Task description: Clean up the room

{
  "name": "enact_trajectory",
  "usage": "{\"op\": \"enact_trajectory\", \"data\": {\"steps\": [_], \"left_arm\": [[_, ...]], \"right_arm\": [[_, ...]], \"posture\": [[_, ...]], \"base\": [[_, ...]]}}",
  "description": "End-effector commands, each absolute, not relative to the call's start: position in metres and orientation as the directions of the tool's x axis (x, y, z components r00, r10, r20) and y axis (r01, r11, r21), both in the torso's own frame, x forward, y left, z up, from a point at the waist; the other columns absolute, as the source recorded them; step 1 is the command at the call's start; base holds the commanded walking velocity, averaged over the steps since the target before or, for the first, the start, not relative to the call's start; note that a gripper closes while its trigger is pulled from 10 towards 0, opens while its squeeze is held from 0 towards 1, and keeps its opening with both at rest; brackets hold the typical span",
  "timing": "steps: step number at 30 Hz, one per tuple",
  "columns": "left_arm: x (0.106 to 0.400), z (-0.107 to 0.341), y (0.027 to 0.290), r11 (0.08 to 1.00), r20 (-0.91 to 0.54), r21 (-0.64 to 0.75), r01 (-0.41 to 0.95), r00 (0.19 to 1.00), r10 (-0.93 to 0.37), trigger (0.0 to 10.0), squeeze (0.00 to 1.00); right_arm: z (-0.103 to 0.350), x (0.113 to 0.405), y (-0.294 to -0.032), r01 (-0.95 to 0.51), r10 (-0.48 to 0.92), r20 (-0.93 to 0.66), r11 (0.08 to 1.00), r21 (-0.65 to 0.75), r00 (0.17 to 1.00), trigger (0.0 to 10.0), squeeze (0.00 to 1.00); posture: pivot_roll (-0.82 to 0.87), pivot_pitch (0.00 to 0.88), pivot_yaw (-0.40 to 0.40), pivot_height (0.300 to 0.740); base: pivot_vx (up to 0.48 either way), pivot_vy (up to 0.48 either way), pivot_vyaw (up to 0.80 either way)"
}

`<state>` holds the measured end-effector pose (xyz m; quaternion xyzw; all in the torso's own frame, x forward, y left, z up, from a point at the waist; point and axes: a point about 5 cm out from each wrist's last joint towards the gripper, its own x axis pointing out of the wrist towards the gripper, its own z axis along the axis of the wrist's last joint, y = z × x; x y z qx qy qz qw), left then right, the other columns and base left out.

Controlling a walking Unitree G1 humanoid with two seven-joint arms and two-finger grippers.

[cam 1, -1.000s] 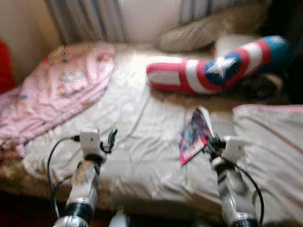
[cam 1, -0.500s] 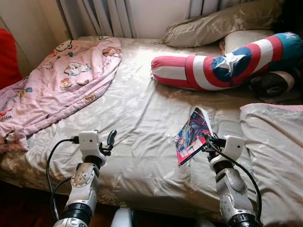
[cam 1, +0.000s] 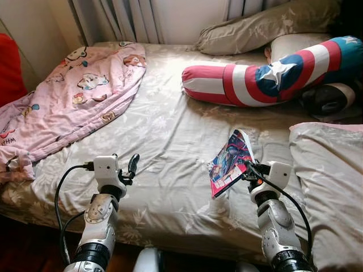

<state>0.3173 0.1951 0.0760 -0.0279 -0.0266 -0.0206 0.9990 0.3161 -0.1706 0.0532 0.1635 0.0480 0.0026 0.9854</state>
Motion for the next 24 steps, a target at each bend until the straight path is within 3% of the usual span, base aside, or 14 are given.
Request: {"op": "enact_trajectory", "data": {"steps": [1, 8, 16, 19, 24], "left_arm": [[0.314, 0.075, 0.203, 0.999, 0.041, -0.043, 0.033, 0.999, -0.031, 10.0, 0.00], [0.312, 0.075, 0.205, 0.998, 0.038, -0.032, 0.045, 0.998, -0.044, 10.0, 0.00], [0.308, 0.075, 0.206, 0.998, 0.031, -0.012, 0.061, 0.998, -0.061, 10.0, 0.00], [0.300, 0.075, 0.213, 0.998, 0.027, 0.016, 0.069, 0.997, -0.069, 10.0, 0.00], [0.289, 0.075, 0.219, 0.996, 0.013, 0.042, 0.083, 0.996, -0.084, 10.0, 0.00]], "right_arm": [[0.066, 0.325, -0.169, -0.012, 0.025, -0.030, 0.925, 0.380, 0.999, 10.0, 0.00], [0.069, 0.335, -0.171, 0.008, 0.014, -0.032, 0.806, 0.592, 0.999, 10.0, 0.00], [0.046, 0.329, -0.166, -0.002, 0.112, -0.133, 0.771, 0.637, 0.985, 10.0, 0.00], [0.041, 0.329, -0.188, 0.162, -0.019, -0.211, 0.709, 0.687, 0.977, 10.0, 0.00], [0.041, 0.329, -0.191, 0.210, -0.070, -0.218, 0.648, 0.732, 0.974, 10.0, 0.00]], "posture": [[0.05, 0.118, 0.083, 0.637], [0.08, 0.138, 0.102, 0.637], [0.12, 0.154, 0.113, 0.637], [0.15, 0.182, 0.136, 0.637], [0.18, 0.219, 0.158, 0.637]], "base": [[0.000, 0.000, 0.00], [0.000, 0.000, 0.00], [0.000, 0.000, 0.00], [0.000, 0.000, 0.00], [0.000, 0.000, 0.00]]}}
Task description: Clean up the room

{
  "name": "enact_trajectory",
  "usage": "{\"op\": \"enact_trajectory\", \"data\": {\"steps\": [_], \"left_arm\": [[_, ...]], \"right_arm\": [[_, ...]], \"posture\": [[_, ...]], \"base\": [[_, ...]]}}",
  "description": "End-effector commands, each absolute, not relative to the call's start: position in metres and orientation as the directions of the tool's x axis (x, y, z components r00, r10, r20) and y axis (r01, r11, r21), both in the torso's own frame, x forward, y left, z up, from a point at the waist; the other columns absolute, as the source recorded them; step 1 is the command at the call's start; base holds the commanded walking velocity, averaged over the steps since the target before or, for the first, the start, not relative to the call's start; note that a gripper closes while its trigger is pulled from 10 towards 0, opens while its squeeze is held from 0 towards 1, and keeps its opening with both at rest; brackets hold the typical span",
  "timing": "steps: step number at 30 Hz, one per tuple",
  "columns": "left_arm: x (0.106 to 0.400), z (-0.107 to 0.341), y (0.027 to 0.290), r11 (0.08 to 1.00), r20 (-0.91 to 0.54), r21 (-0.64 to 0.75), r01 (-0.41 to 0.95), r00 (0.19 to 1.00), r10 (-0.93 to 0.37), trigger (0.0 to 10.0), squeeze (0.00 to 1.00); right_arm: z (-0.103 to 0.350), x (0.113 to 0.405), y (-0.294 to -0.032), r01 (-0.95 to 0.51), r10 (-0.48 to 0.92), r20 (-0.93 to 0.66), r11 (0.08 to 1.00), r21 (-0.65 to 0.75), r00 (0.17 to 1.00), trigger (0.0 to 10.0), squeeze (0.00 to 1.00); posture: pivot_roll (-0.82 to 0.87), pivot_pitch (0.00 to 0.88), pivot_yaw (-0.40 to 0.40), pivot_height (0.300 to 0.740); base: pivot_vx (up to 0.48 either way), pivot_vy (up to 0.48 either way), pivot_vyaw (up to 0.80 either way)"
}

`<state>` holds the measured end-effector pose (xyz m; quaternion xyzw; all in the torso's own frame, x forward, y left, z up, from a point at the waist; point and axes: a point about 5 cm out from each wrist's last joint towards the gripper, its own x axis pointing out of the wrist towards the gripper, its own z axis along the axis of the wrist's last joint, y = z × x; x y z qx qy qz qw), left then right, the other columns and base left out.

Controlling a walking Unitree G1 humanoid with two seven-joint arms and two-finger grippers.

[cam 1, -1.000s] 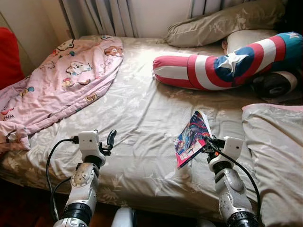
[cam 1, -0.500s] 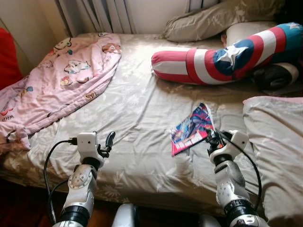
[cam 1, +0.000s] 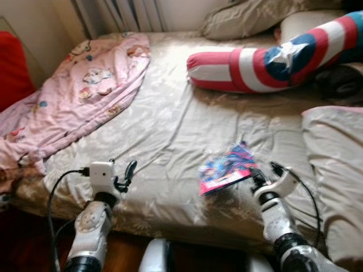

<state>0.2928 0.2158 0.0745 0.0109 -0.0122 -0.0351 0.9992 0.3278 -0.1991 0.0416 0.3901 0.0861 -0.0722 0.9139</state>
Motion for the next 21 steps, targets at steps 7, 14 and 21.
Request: {"op": "enact_trajectory", "data": {"steps": [7, 14, 21], "left_arm": [[0.275, 0.074, 0.222, 0.994, -0.009, 0.059, 0.096, 0.995, -0.095, 10.0, 0.00], [0.264, 0.073, 0.224, 0.992, -0.026, 0.074, 0.101, 0.995, -0.100, 10.0, 0.00], [0.263, 0.074, 0.217, 0.990, -0.031, 0.064, 0.123, 0.992, -0.121, 10.0, 0.00]], "right_arm": [[0.021, 0.314, -0.198, 0.321, -0.115, -0.321, 0.615, 0.720, 0.940, 10.0, 0.00], [0.007, 0.301, -0.203, 0.377, -0.139, -0.376, 0.619, 0.689, 0.916, 10.0, 0.00], [0.002, 0.295, -0.206, 0.405, -0.156, -0.397, 0.607, 0.684, 0.904, 10.0, 0.00]], "posture": [[0.21, 0.261, 0.172, 0.637], [0.22, 0.290, 0.182, 0.637], [0.21, 0.303, 0.188, 0.637]], "base": [[0.000, 0.000, 0.00], [0.000, 0.000, 0.00], [0.000, 0.000, 0.00]]}}
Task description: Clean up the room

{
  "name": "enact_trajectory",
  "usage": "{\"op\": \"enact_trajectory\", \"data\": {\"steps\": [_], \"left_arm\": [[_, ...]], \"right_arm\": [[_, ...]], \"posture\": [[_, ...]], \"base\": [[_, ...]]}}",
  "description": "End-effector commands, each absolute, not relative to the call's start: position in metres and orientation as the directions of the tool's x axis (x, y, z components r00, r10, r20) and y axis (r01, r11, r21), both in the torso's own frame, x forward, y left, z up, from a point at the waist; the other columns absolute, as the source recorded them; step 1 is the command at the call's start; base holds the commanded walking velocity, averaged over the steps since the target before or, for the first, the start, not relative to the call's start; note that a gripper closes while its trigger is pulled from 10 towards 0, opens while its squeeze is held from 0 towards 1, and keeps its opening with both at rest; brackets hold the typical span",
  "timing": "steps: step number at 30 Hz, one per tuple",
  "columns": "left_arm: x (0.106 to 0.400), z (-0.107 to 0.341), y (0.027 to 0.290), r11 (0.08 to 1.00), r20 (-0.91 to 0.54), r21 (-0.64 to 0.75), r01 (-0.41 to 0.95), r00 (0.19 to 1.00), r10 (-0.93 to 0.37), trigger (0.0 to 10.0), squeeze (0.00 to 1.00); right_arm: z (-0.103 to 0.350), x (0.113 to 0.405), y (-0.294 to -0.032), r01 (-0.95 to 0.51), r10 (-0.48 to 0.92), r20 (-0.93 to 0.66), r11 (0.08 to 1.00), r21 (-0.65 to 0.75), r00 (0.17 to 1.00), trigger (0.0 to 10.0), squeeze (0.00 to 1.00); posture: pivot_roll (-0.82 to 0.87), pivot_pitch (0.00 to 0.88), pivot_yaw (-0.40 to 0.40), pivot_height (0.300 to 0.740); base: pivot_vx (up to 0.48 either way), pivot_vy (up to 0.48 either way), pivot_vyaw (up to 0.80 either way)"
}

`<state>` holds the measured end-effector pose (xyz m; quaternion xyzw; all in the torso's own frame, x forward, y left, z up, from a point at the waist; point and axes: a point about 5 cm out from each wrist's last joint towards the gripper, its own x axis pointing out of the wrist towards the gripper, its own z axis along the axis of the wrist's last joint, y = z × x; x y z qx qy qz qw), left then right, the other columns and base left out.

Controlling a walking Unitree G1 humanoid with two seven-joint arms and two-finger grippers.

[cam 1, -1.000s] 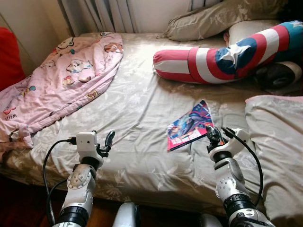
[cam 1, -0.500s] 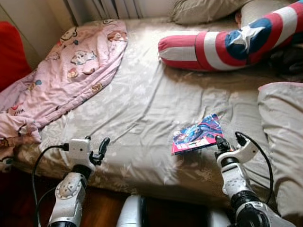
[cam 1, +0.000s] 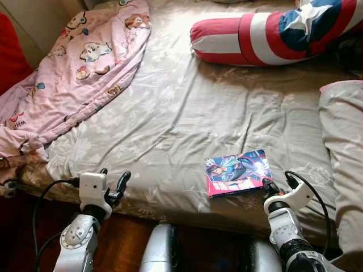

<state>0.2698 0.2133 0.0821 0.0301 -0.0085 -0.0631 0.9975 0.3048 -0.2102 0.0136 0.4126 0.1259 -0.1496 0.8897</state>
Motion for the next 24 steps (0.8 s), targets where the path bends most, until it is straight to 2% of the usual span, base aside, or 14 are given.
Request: {"op": "enact_trajectory", "data": {"steps": [1, 7, 16, 17, 18, 19, 24], "left_arm": [[0.262, 0.074, 0.217, 0.990, -0.032, 0.064, 0.124, 0.992, -0.122, 10.0, 0.00], [0.259, 0.076, 0.217, 0.990, -0.049, 0.061, 0.126, 0.991, -0.123, 10.0, 0.00], [0.257, 0.078, 0.219, 0.991, -0.068, 0.062, 0.122, 0.991, -0.118, 10.0, 0.00], [0.257, 0.079, 0.219, 0.991, -0.071, 0.062, 0.122, 0.991, -0.117, 10.0, 0.00], [0.257, 0.079, 0.219, 0.991, -0.071, 0.062, 0.122, 0.991, -0.117, 10.0, 0.00], [0.257, 0.079, 0.219, 0.991, -0.072, 0.062, 0.122, 0.990, -0.118, 10.0, 0.00], [0.255, 0.079, 0.218, 0.991, -0.083, 0.060, 0.119, 0.990, -0.114, 10.0, 0.00]], "right_arm": [[0.001, 0.294, -0.206, 0.409, -0.158, -0.401, 0.606, 0.682, 0.902, 10.0, 0.00], [-0.003, 0.290, -0.209, 0.453, -0.188, -0.426, 0.558, 0.695, 0.885, 10.0, 0.00], [-0.007, 0.287, -0.205, 0.461, -0.182, -0.441, 0.568, 0.682, 0.879, 10.0, 0.00], [-0.008, 0.286, -0.204, 0.464, -0.183, -0.448, 0.579, 0.671, 0.875, 10.0, 0.93], [-0.009, 0.286, -0.203, 0.465, -0.183, -0.451, 0.585, 0.664, 0.874, 10.0, 0.93], [-0.009, 0.285, -0.203, 0.465, -0.183, -0.452, 0.591, 0.659, 0.873, 10.0, 1.00], [-0.011, 0.284, -0.200, 0.483, -0.190, -0.466, 0.570, 0.664, 0.864, 10.0, 1.00]], "posture": [[0.21, 0.304, 0.188, 0.637], [0.21, 0.306, 0.187, 0.637], [0.21, 0.315, 0.185, 0.637], [0.21, 0.314, 0.185, 0.637], [0.21, 0.314, 0.185, 0.637], [0.21, 0.315, 0.184, 0.637], [0.22, 0.323, 0.187, 0.637]], "base": [[0.000, 0.000, 0.00], [0.000, 0.000, 0.00], [0.000, 0.000, 0.00], [0.000, 0.000, 0.00], [0.000, 0.000, 0.00], [0.000, 0.000, 0.00], [0.000, 0.000, 0.00]]}}
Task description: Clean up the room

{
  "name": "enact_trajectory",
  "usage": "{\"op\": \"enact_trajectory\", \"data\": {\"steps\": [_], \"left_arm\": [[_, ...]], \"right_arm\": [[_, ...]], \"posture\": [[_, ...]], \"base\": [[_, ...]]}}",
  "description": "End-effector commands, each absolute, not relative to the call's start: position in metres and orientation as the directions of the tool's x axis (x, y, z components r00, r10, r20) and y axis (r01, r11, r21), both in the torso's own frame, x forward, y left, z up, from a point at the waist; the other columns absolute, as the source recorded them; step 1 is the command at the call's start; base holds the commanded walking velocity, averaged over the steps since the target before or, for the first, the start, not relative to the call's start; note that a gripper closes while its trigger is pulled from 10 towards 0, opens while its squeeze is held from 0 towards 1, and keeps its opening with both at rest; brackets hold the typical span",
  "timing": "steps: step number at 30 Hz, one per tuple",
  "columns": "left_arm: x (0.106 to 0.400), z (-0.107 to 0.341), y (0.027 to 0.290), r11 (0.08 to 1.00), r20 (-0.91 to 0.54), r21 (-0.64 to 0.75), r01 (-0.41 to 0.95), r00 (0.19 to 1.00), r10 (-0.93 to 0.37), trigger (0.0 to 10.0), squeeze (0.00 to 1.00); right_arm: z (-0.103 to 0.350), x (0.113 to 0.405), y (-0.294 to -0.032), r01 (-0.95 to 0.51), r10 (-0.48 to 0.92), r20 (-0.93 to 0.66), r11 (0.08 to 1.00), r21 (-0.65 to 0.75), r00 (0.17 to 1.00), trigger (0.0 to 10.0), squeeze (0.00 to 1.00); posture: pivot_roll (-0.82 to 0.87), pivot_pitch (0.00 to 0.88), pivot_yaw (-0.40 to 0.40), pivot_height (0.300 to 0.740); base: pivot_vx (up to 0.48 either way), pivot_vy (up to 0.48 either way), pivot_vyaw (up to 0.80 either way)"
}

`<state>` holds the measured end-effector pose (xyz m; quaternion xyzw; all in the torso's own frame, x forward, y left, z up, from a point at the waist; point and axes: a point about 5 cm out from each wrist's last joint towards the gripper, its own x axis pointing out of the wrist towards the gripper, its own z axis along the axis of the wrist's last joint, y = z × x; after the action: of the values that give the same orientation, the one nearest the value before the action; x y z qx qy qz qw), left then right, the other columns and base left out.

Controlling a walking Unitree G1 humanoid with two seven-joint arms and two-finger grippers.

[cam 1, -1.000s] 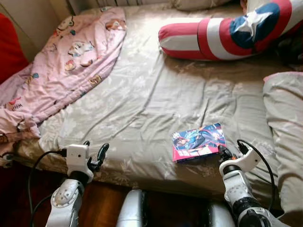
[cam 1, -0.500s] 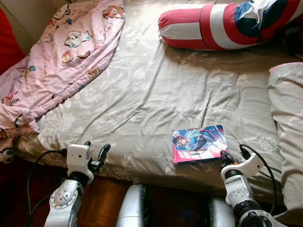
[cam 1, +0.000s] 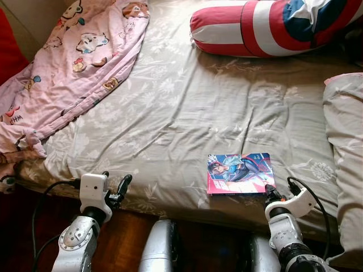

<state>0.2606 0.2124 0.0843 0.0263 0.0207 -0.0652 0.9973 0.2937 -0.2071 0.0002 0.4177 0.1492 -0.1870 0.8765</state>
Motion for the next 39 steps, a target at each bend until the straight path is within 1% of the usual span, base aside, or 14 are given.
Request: {"op": "enact_trajectory", "data": {"steps": [1, 2, 3, 4, 16, 17, 18, 19, 25, 27, 28, 29, 36, 39], "left_arm": [[0.255, 0.080, 0.218, 0.991, -0.084, 0.060, 0.119, 0.990, -0.114, 10.0, 0.00], [0.255, 0.080, 0.218, 0.991, -0.084, 0.060, 0.119, 0.990, -0.114, 10.0, 0.00], [0.255, 0.080, 0.218, 0.991, -0.084, 0.060, 0.119, 0.990, -0.114, 10.0, 0.00], [0.255, 0.080, 0.218, 0.991, -0.085, 0.060, 0.119, 0.990, -0.114, 10.0, 0.00], [0.259, 0.080, 0.213, 0.991, -0.092, 0.051, 0.124, 0.989, -0.119, 10.0, 0.00], [0.260, 0.080, 0.212, 0.991, -0.092, 0.050, 0.125, 0.989, -0.120, 10.0, 0.00], [0.260, 0.080, 0.212, 0.991, -0.092, 0.049, 0.126, 0.988, -0.121, 10.0, 0.00], [0.260, 0.080, 0.212, 0.991, -0.092, 0.048, 0.126, 0.988, -0.121, 10.0, 0.00], [0.264, 0.082, 0.212, 0.991, -0.086, 0.047, 0.125, 0.989, -0.120, 10.0, 0.00], [0.265, 0.082, 0.212, 0.991, -0.085, 0.046, 0.124, 0.989, -0.120, 10.0, 0.00], [0.267, 0.082, 0.212, 0.992, -0.081, 0.042, 0.122, 0.990, -0.119, 10.0, 0.00], [0.268, 0.081, 0.211, 0.992, -0.080, 0.036, 0.120, 0.990, -0.117, 10.0, 0.00], [0.278, 0.078, 0.202, 0.993, -0.071, 0.010, 0.118, 0.991, -0.117, 10.0, 0.00], [0.284, 0.077, 0.199, 0.995, -0.056, -0.031, 0.090, 0.994, -0.092, 10.0, 0.00]], "right_arm": [[-0.012, 0.284, -0.199, 0.486, -0.191, -0.470, 0.574, 0.658, 0.862, 10.0, 0.84], [-0.012, 0.283, -0.199, 0.487, -0.193, -0.474, 0.590, 0.644, 0.859, 10.0, 0.52], [-0.012, 0.283, -0.199, 0.488, -0.194, -0.476, 0.601, 0.633, 0.857, 10.0, 0.52], [-0.012, 0.283, -0.198, 0.487, -0.192, -0.477, 0.604, 0.632, 0.858, 10.0, 0.00], [-0.015, 0.278, -0.208, 0.533, -0.257, -0.490, 0.606, 0.590, 0.833, 10.0, 0.00], [-0.014, 0.278, -0.208, 0.530, -0.255, -0.486, 0.603, 0.597, 0.836, 10.0, 0.05], [-0.014, 0.278, -0.208, 0.529, -0.254, -0.484, 0.604, 0.597, 0.837, 10.0, 0.62], [-0.014, 0.278, -0.208, 0.528, -0.254, -0.484, 0.606, 0.595, 0.838, 10.0, 0.88], [-0.008, 0.283, -0.210, 0.503, -0.273, -0.439, 0.634, 0.587, 0.856, 10.0, 0.87], [-0.004, 0.285, -0.210, 0.486, -0.278, -0.415, 0.659, 0.574, 0.866, 10.0, 0.84], [0.000, 0.288, -0.210, 0.460, -0.280, -0.382, 0.698, 0.549, 0.881, 10.0, 0.44], [0.003, 0.290, -0.210, 0.445, -0.280, -0.363, 0.719, 0.534, 0.889, 10.0, 0.00], [0.010, 0.285, -0.219, 0.389, -0.304, -0.261, 0.830, 0.399, 0.916, 10.0, 0.00], [0.018, 0.281, -0.216, 0.277, -0.243, -0.147, 0.912, 0.303, 0.959, 10.0, 0.00]], "posture": [[0.22, 0.323, 0.187, 0.637], [0.22, 0.323, 0.187, 0.637], [0.22, 0.323, 0.187, 0.637], [0.22, 0.323, 0.187, 0.637], [0.21, 0.315, 0.188, 0.637], [0.21, 0.315, 0.188, 0.637], [0.21, 0.313, 0.188, 0.637], [0.21, 0.311, 0.188, 0.637], [0.21, 0.301, 0.186, 0.637], [0.21, 0.296, 0.184, 0.637], [0.19, 0.287, 0.179, 0.637], [0.18, 0.280, 0.174, 0.637], [0.14, 0.246, 0.151, 0.637], [0.11, 0.206, 0.129, 0.637]], "base": [[0.000, 0.000, 0.00], [0.000, 0.000, 0.00], [0.000, 0.000, 0.00], [0.000, 0.000, 0.00], [0.000, 0.000, 0.00], [0.000, 0.000, 0.00], [0.000, 0.000, 0.00], [0.000, 0.000, 0.00], [0.000, 0.000, 0.00], [0.000, 0.000, 0.00], [0.000, 0.000, 0.00], [0.000, 0.000, 0.00], [0.000, 0.000, 0.00], [0.000, 0.000, 0.00]]}}
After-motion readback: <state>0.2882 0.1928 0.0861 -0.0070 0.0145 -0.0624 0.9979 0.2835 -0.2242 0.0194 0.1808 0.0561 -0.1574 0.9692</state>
